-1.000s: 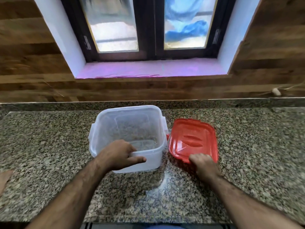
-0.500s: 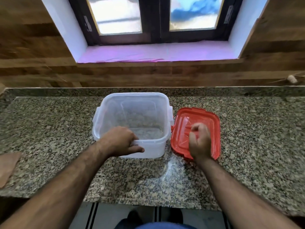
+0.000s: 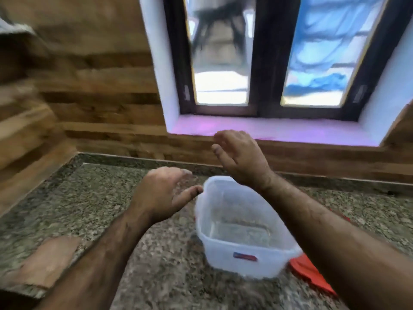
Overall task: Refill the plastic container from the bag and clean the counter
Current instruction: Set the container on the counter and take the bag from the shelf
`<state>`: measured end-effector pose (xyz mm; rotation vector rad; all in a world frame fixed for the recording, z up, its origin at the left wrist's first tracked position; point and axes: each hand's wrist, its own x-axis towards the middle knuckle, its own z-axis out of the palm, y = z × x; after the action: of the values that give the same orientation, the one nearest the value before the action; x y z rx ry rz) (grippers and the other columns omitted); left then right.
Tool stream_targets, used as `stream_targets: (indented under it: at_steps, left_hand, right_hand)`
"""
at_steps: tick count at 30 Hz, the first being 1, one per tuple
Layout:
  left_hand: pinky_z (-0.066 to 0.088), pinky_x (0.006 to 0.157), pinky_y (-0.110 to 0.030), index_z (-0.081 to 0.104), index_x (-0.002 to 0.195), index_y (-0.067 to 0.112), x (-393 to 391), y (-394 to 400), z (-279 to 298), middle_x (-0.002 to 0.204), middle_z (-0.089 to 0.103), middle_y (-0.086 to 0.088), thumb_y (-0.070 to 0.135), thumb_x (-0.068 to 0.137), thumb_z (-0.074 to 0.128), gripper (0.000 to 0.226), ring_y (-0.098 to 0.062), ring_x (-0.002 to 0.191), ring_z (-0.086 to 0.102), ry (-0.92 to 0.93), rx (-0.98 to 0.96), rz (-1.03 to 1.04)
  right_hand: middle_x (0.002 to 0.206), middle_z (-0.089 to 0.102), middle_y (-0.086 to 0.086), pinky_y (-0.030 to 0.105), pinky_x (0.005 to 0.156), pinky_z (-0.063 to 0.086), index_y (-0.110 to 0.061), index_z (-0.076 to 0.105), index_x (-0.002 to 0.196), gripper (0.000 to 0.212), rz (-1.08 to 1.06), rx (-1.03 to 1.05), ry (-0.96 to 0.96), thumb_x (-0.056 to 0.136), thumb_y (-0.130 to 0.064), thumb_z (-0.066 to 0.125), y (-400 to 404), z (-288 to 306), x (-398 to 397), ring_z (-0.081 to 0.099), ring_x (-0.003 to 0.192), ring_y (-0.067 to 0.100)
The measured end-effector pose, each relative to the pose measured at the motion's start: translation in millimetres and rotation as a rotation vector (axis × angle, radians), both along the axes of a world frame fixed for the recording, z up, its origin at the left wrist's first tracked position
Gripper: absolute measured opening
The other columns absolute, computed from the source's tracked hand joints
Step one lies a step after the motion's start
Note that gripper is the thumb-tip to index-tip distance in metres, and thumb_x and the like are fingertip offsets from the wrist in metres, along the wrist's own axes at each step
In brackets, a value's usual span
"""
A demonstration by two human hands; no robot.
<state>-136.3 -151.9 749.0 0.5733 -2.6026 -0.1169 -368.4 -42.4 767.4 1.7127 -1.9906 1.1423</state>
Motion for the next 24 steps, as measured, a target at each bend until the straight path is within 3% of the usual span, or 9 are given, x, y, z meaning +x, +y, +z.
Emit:
stream_targets:
  at_steps: [7,9,12,16,18,21,24]
  left_hand:
    - [0.056,0.093,-0.034,0.073,0.137,0.02,125,-148,123,0.125,0.078,0.003,0.074,0.089,0.061,0.073,-0.021,0.115,0.072,0.193,-0.041,0.28]
    - [0.057,0.099,-0.037,0.067,0.144,0.022,164,-195,160,0.136,0.074,0.003,0.073,0.09,0.062,0.074,-0.021,0.122,0.069,0.232,-0.058,0.333]
    - [0.051,0.114,-0.042,0.058,0.153,0.021,218,-263,217,0.153,0.062,-0.003,0.065,0.096,0.062,0.072,-0.026,0.138,0.06,0.295,-0.12,0.406]
    - [0.048,0.112,-0.042,0.056,0.151,0.011,286,-332,288,0.152,0.06,-0.012,0.049,0.101,0.07,0.065,-0.035,0.137,0.058,0.464,-0.138,0.607]
    - [0.051,0.11,-0.045,0.057,0.149,0.012,319,-359,320,0.15,0.059,-0.014,0.053,0.097,0.068,0.068,-0.039,0.135,0.059,0.566,-0.097,0.695]
    - [0.051,0.107,-0.045,0.057,0.144,0.011,359,-389,366,0.145,0.06,-0.015,0.051,0.097,0.064,0.062,-0.039,0.133,0.059,0.614,-0.098,0.771]
    - [0.048,0.107,-0.038,0.057,0.144,0.011,385,-417,399,0.147,0.061,-0.017,0.042,0.103,0.066,0.052,-0.036,0.136,0.058,0.567,-0.08,0.815]
  right_hand:
    - [0.115,0.072,0.004,0.046,0.086,0.052,-0.021,0.063,0.12,0.047,0.055,0.07,0.172,0.091,-0.053,0.045,-190,111,112,0.064,0.104,0.035]
    - [0.123,0.071,0.004,0.046,0.088,0.052,-0.022,0.061,0.125,0.052,0.057,0.109,0.239,0.09,-0.055,0.042,-245,148,151,0.063,0.11,0.036]
    - [0.135,0.066,0.004,0.051,0.099,0.051,-0.023,0.055,0.137,0.043,0.072,0.139,0.335,0.098,-0.044,0.053,-322,202,206,0.059,0.123,0.034]
    - [0.131,0.067,0.005,0.052,0.099,0.052,-0.025,0.057,0.131,0.034,0.097,0.162,0.352,0.101,-0.04,0.054,-410,268,268,0.061,0.121,0.035]
    - [0.13,0.069,0.006,0.051,0.096,0.054,-0.028,0.056,0.13,0.038,0.079,0.148,0.368,0.096,-0.047,0.058,-453,300,296,0.064,0.119,0.036]
    - [0.138,0.066,0.007,0.051,0.097,0.054,-0.029,0.048,0.148,0.049,0.046,0.122,0.423,0.101,-0.041,0.054,-510,347,329,0.063,0.122,0.037]
    - [0.144,0.064,0.009,0.049,0.098,0.055,-0.028,0.04,0.157,0.053,0.065,0.082,0.351,0.106,-0.038,0.052,-562,388,357,0.063,0.125,0.036]
